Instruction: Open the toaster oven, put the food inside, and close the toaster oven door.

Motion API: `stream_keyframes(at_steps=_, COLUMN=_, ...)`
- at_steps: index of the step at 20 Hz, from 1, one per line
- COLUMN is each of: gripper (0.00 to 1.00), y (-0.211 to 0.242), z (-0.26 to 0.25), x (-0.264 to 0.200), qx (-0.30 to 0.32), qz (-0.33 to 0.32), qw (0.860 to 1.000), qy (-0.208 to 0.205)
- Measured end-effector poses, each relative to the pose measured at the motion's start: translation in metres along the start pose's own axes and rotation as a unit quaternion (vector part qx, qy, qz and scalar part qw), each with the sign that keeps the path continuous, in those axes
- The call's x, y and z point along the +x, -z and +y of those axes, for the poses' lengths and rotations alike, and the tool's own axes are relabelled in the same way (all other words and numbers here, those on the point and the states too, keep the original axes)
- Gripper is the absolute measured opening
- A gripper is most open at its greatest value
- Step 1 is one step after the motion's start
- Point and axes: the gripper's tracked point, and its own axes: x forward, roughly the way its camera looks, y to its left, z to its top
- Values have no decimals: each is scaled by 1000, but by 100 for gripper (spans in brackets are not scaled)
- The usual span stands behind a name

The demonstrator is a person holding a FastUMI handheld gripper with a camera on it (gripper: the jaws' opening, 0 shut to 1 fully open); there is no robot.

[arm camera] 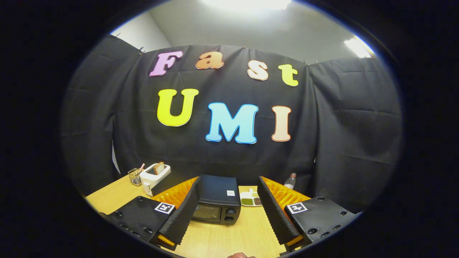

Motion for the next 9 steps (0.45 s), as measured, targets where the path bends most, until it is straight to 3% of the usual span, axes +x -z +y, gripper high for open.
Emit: stream_keyframes(at_steps=9, gripper=97, y=2, z=2, x=-54, qx=1, qz=0, qw=1000, qy=-11)
